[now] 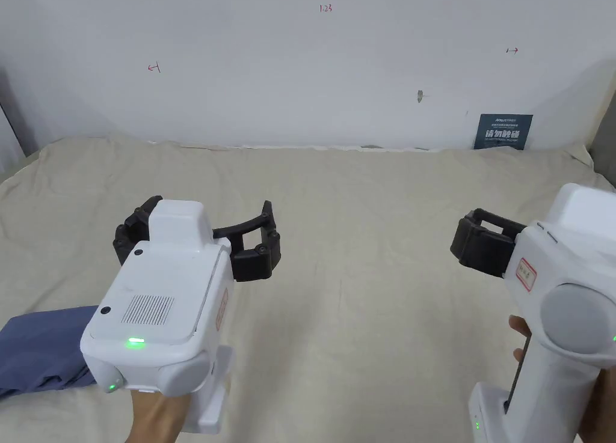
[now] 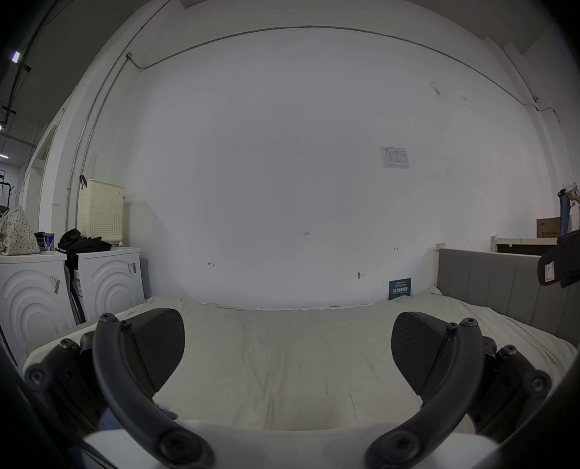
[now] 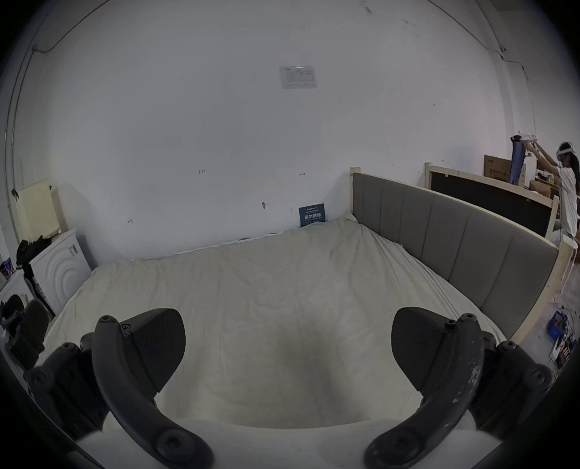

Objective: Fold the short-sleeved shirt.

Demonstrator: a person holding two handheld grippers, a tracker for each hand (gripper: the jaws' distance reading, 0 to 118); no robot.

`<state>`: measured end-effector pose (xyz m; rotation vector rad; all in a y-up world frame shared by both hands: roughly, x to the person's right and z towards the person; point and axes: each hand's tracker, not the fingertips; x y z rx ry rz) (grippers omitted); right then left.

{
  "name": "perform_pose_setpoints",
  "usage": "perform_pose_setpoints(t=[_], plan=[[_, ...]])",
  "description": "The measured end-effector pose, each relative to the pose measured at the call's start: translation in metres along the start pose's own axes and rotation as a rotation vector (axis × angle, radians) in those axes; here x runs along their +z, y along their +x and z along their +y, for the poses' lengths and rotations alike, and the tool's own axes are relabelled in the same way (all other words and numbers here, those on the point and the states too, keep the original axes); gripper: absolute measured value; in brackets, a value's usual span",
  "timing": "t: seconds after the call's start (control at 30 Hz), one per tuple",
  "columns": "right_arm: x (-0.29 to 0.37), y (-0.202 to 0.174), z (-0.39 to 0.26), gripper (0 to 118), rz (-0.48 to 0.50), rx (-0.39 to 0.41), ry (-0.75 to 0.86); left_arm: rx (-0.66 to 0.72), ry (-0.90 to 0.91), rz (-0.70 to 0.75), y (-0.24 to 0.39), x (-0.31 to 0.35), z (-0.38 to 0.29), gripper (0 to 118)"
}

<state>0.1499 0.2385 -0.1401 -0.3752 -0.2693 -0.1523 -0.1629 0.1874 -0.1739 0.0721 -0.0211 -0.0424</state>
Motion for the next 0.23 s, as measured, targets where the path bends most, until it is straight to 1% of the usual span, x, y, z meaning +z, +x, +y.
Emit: perform_pose_setpoints(t=[0.1, 0.23], plan=[[-0.0008, -0.0006, -0.0016, 118, 0.007, 0.045, 0.014, 0.005, 0.003, 0.0, -0.0009, 0.0, 0.0005, 118], [-0.0033, -0.0008, -0.0002, 118, 0.008, 0.046, -0.022, 0.005, 0.004, 0.002, -0.0016, 0.0002, 0.001, 118]])
